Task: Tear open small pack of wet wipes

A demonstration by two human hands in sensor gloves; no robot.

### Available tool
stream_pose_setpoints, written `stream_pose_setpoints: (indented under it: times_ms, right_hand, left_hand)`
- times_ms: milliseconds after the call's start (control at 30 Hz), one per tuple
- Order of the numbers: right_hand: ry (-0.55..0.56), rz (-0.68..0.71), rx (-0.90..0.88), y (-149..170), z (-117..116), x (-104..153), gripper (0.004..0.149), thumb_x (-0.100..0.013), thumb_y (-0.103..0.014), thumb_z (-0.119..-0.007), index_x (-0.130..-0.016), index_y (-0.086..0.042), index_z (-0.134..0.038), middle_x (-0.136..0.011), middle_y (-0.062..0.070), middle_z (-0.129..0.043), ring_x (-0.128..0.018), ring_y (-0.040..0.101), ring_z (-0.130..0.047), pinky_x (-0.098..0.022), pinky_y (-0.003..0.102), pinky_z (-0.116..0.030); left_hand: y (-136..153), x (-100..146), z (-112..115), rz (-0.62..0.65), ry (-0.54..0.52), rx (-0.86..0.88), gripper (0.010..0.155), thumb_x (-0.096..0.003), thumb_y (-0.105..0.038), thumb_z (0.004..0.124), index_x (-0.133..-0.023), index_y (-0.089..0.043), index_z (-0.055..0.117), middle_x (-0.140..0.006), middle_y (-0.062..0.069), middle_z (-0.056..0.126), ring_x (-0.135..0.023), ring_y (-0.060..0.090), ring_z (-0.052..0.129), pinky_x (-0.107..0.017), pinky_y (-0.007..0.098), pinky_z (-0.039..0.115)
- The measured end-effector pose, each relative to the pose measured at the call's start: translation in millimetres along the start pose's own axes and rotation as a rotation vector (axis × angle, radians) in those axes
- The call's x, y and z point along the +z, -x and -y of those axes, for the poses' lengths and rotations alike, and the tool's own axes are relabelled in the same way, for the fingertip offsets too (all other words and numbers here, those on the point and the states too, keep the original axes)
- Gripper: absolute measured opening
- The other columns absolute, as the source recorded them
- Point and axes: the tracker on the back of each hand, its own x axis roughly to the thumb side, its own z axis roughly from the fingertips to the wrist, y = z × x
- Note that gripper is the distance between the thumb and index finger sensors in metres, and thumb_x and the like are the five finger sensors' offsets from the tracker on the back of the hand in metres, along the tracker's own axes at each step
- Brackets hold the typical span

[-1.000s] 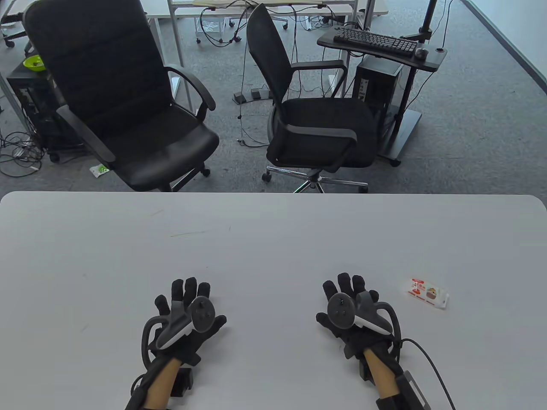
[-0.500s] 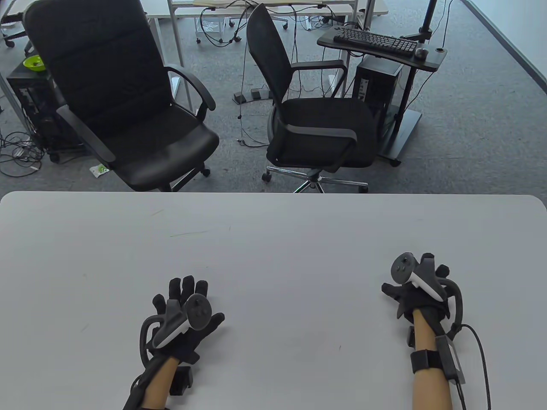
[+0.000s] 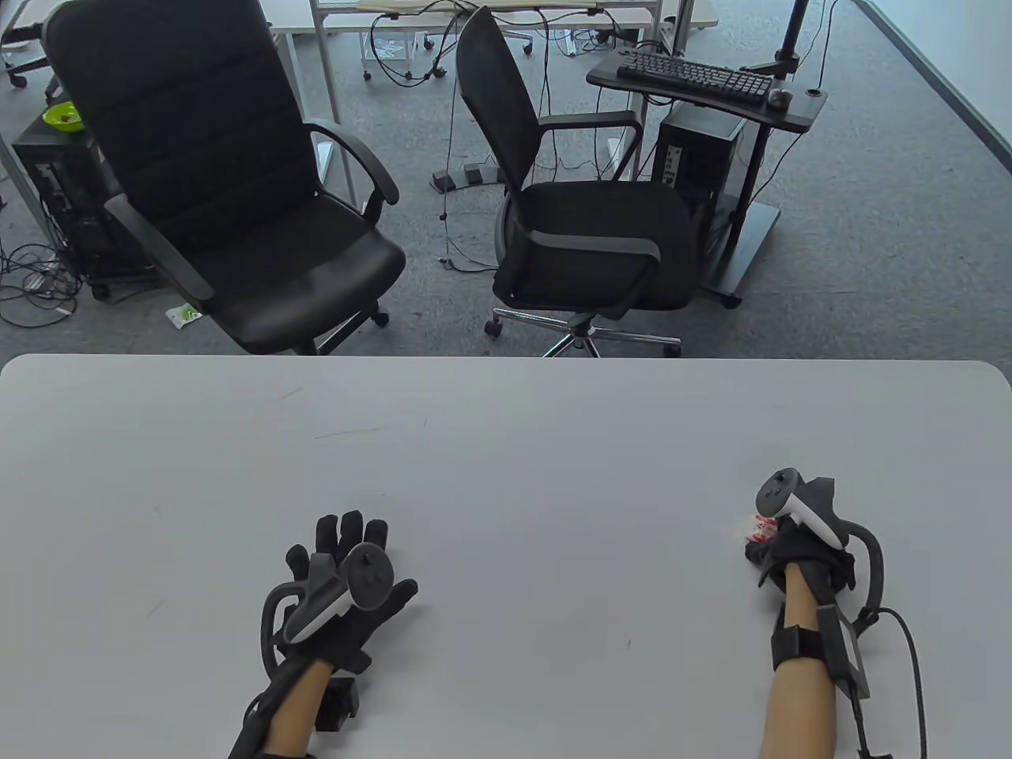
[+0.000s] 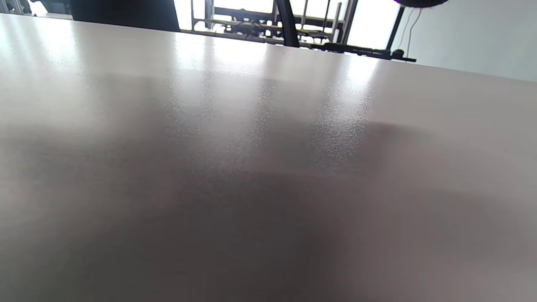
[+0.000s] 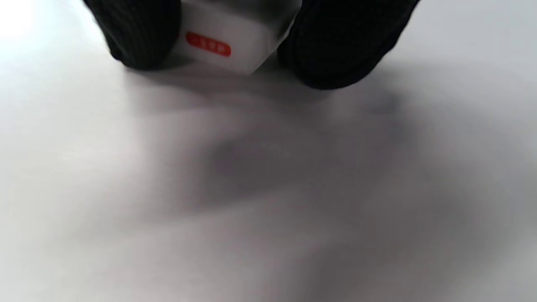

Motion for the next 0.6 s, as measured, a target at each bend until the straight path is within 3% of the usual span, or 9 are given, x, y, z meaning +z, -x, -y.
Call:
stream_pose_setpoints:
  times_ms: [167,267,400,600]
  right_hand:
    - [0.085,0.233,-0.052,-56,5,31,0.072,-0.054,-0.039,-0.081,-0.11,-0.02,-0.04,-0.109,0.023,-0.054,-0.074,0.039,-0.08,-0.044,0.038,-0.084]
    - [0.129,0.41,-0.085,-98,4,60,0.072,-0.054,-0.035,-0.083,-0.11,-0.018,-0.041,-0.109,0.023,-0.053,-0.074,0.037,-0.08,-0.044,0.037,-0.084]
    - [0.143,0.659,-0.059,-156,-11,105,0.072,-0.054,-0.031,-0.084,-0.111,-0.015,-0.043,-0.109,0.023,-0.052,-0.076,0.037,-0.079,-0.046,0.037,-0.084]
    - [0.121,0.926,-0.035,-209,-39,150,0.072,-0.054,-0.026,-0.084,-0.111,-0.012,-0.043,-0.11,0.023,-0.052,-0.078,0.036,-0.078,-0.05,0.036,-0.084]
  left_hand:
    - [-15,0,-2,0.074,-0.009,-0.004,0.087,-0.05,-0.068,0.05,-0.115,-0.029,0.007,-0.122,0.013,-0.004,-0.114,0.046,-0.001,-0.074,0.073,0.013]
    - [-29,2,-5,0.152,-0.047,0.018,0.09,-0.049,-0.068,0.055,-0.115,-0.028,0.008,-0.124,0.014,0.008,-0.117,0.049,0.017,-0.077,0.073,0.028]
    - [-52,7,-10,0.273,-0.084,0.09,0.095,-0.0472,-0.067,0.061,-0.115,-0.024,0.01,-0.125,0.016,0.026,-0.116,0.049,0.046,-0.077,0.071,0.047]
    - [-71,8,-5,0.362,-0.05,0.182,0.1,-0.0455,-0.066,0.066,-0.113,-0.024,0.005,-0.124,0.016,0.032,-0.113,0.045,0.058,-0.076,0.069,0.053]
